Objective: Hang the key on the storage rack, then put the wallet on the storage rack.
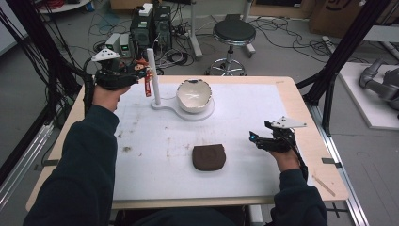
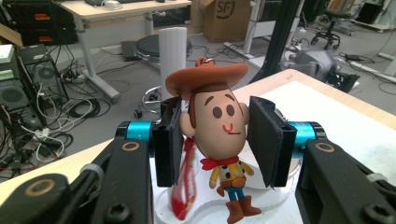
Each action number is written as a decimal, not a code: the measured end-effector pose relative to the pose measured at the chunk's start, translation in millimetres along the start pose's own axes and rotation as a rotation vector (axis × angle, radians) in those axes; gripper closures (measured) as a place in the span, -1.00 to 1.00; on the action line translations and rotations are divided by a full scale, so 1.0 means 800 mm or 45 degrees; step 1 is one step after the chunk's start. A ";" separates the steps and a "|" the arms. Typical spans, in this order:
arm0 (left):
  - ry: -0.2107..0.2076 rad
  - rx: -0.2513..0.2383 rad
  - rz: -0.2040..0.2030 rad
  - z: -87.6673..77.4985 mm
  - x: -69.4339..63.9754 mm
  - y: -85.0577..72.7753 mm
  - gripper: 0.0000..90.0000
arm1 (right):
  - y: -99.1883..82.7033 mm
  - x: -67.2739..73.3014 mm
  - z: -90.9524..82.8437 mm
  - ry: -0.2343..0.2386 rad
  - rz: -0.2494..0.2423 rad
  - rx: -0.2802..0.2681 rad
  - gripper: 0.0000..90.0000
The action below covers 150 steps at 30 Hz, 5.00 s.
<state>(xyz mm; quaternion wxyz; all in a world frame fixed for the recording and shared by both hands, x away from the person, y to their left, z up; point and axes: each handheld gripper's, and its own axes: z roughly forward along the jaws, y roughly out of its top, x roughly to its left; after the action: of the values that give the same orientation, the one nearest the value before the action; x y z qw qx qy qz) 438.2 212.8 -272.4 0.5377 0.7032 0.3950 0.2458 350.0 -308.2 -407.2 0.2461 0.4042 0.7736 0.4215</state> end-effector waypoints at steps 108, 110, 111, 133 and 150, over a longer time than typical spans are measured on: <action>-0.227 0.097 0.009 -0.004 -0.058 -0.198 -0.37 | 0.000 0.100 0.071 0.555 -0.063 0.283 -0.55; -0.234 0.099 0.011 -0.003 -0.060 -0.198 -0.37 | 0.000 0.099 0.072 0.559 -0.059 0.284 -0.56; -0.238 0.101 0.010 -0.003 -0.061 -0.198 -0.37 | -0.001 0.098 0.073 0.568 -0.034 0.299 -0.56; -0.453 0.218 0.017 0.030 -0.110 -0.206 -0.37 | 0.007 0.116 0.069 0.585 -0.207 0.305 -0.33; -0.748 0.423 0.052 0.071 -0.173 -0.224 -0.28 | 0.011 0.136 0.056 0.475 -0.496 0.189 0.15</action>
<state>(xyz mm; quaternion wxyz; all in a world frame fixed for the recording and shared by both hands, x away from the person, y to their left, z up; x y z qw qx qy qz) 351.2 87.2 -449.0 0.5017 0.8297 0.2436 -0.0245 326.4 -194.4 -427.5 0.1454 0.1802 0.8973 0.3758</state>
